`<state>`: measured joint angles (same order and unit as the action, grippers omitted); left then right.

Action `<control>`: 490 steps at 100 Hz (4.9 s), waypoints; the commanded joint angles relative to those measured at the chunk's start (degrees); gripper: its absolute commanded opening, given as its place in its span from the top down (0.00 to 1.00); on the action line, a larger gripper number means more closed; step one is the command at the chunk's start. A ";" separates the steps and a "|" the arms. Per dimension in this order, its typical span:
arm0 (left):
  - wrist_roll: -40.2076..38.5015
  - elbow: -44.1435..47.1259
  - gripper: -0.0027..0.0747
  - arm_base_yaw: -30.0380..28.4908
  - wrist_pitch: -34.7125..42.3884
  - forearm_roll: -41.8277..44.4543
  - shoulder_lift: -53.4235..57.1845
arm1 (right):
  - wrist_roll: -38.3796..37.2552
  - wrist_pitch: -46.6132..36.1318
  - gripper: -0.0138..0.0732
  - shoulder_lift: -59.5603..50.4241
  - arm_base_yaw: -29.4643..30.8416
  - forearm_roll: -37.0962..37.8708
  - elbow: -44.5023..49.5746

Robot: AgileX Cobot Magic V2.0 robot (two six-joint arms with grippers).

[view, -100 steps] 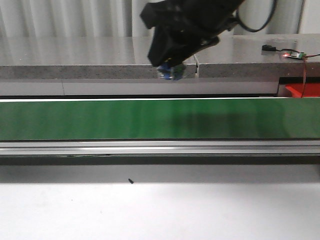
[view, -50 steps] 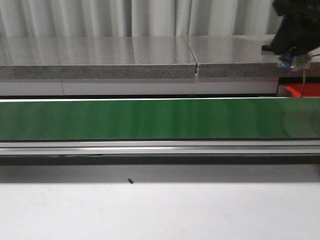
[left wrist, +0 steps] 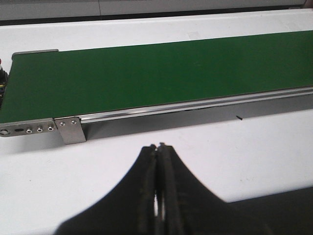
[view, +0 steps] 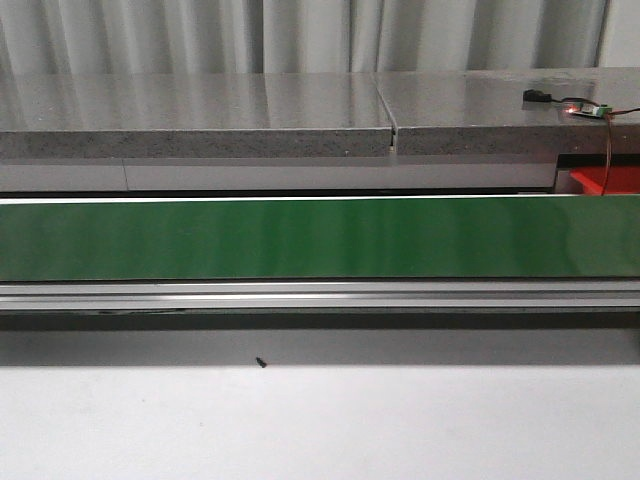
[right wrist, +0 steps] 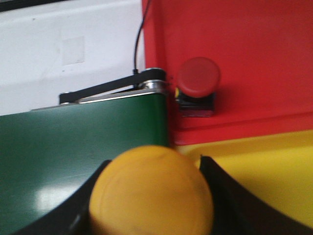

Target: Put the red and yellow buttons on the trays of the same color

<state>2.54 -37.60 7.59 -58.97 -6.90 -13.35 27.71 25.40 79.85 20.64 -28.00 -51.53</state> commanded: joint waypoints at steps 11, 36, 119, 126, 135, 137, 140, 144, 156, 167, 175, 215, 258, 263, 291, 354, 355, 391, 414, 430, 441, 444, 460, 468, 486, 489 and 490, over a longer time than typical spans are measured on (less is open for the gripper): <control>-0.26 -1.31 0.99 0.40 3.65 -0.73 -0.63 | 0.30 -4.24 0.61 -0.58 4.61 -1.79 -1.24; -0.26 -1.31 0.99 0.40 3.65 -0.73 -0.63 | -0.09 -6.10 0.61 6.65 6.34 -4.58 -1.24; -0.26 -1.31 0.99 0.40 3.65 -0.73 -0.63 | 0.95 -6.60 0.19 14.72 6.29 -4.57 -1.24; -0.26 -1.31 0.99 0.40 3.65 -0.73 -0.63 | 0.95 -6.48 0.19 14.59 6.29 -4.53 -1.24; -0.26 -1.31 0.99 0.40 3.65 -0.73 -0.63 | 0.95 -6.48 0.19 13.60 6.29 -4.32 -1.24; -0.26 -1.31 0.99 0.40 3.65 -0.73 -0.63 | 0.95 -6.48 0.19 13.16 6.29 -4.13 -1.24; -0.26 -1.31 0.99 0.40 3.65 -0.73 -0.63 | 0.95 -6.48 0.19 12.57 6.29 -3.99 -1.24; -0.26 -1.31 0.99 0.40 3.65 -0.73 -0.63 | 0.95 -6.48 0.19 11.40 6.29 -3.74 -1.24; -0.26 -1.31 0.99 0.40 3.65 -0.73 -0.63 | 1.00 -6.42 0.19 7.10 6.29 -2.66 -1.24; -0.26 -1.31 0.99 0.40 3.65 -0.73 -0.63 | 1.00 -5.71 0.20 2.30 5.33 -2.49 -1.24; -0.26 -1.31 0.99 0.40 3.65 -0.73 -0.63 | 1.00 -5.55 0.21 -1.09 3.61 -2.49 -1.24; -0.26 -1.31 0.99 0.40 3.65 -0.73 -0.63 | 3.61 -3.63 0.88 -13.98 -13.40 -0.04 -1.24; -0.26 -1.31 0.99 0.40 3.73 -0.73 -0.63 | 3.48 -5.91 0.91 -29.55 -20.64 -3.12 8.56; -0.26 -1.31 0.99 0.40 3.73 -0.73 -0.63 | 3.48 -5.91 0.91 -32.03 -20.64 -3.17 10.78; -0.26 -1.26 0.99 0.40 6.78 -0.73 -0.63 | 3.48 -5.72 0.91 -41.30 -20.64 -3.17 17.00; -14.86 -1.83 0.99 0.40 13.80 10.52 -8.93 | 3.48 -5.34 0.92 -41.32 -20.64 -3.18 17.03; -15.16 -1.83 0.99 0.40 13.92 10.53 -9.12 | 3.48 -5.34 0.92 -41.32 -20.64 -3.18 17.03; -17.25 -5.64 0.99 0.29 15.45 15.02 -21.82 | 3.48 -5.29 0.92 -41.32 -20.64 -3.18 17.03; -17.70 -8.73 0.99 -5.99 20.14 14.78 -32.64 | 3.48 -5.29 0.92 -41.32 -20.64 -3.18 17.03; -10.43 -12.16 0.99 -15.59 21.27 10.15 -38.17 | 3.48 -5.27 0.92 -41.32 -20.64 -3.18 17.03; -2.23 -13.65 0.99 -23.48 21.16 0.59 -41.48 | 3.48 -5.27 0.92 -41.32 -20.64 -3.18 17.03; 0.50 -13.78 0.99 -25.55 21.16 -2.02 -42.24 | 3.48 -5.27 0.92 -41.32 -20.64 -3.18 17.03; 4.59 -14.19 0.99 -34.89 22.52 -8.71 -46.03 | 3.48 -5.27 0.92 -41.32 -20.64 -3.18 17.03; 4.59 -14.19 0.99 -38.10 22.62 -8.00 -47.79 | 3.48 -5.27 0.92 -41.32 -20.64 -3.18 17.03; 4.45 -14.49 0.98 -44.53 21.58 -7.96 -50.74 | 3.48 -5.27 0.92 -41.32 -20.64 -3.18 17.03; 4.45 -14.72 0.95 -45.34 21.29 -7.96 -51.17 | 3.48 -5.27 0.92 -41.32 -20.64 -3.18 17.03; 4.45 -14.73 0.95 -45.69 21.29 -7.96 -51.40 | 3.48 -5.27 0.92 -41.32 -20.64 -3.18 17.03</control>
<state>6.77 -50.01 -35.97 -40.02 -13.57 -64.45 30.73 23.34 38.81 0.00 -30.07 -33.07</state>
